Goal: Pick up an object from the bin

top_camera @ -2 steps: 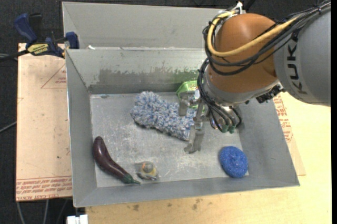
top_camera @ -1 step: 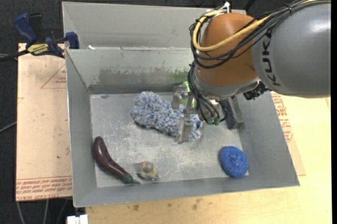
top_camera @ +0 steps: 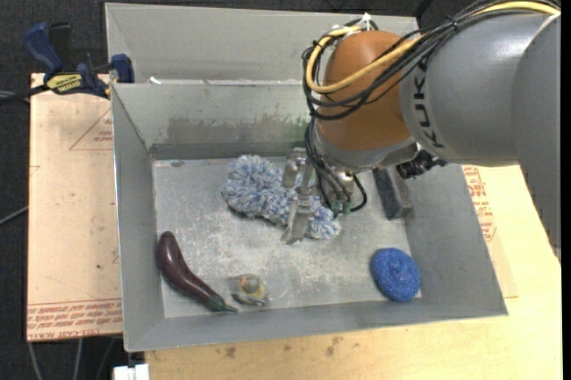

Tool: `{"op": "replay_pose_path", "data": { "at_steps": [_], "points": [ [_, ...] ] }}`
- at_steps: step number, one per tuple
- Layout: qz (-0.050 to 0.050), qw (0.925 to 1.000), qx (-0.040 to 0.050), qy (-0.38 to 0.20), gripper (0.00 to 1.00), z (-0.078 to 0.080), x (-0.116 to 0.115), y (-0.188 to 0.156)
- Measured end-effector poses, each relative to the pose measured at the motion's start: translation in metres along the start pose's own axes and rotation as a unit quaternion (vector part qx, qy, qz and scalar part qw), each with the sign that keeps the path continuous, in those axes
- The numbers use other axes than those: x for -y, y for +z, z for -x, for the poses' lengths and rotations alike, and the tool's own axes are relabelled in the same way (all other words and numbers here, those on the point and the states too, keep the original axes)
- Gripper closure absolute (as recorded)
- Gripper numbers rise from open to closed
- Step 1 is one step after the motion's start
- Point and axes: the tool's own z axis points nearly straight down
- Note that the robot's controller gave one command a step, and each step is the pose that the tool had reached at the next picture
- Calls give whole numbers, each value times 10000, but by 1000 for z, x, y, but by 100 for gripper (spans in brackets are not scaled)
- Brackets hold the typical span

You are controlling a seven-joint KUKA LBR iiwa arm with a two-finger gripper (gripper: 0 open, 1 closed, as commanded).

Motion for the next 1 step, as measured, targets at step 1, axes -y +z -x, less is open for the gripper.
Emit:
{"op": "replay_pose_path", "data": {
  "at_steps": [1],
  "points": [
    [11, 9978, 53, -654, 0, 35, -8, 24]
  ]
}}
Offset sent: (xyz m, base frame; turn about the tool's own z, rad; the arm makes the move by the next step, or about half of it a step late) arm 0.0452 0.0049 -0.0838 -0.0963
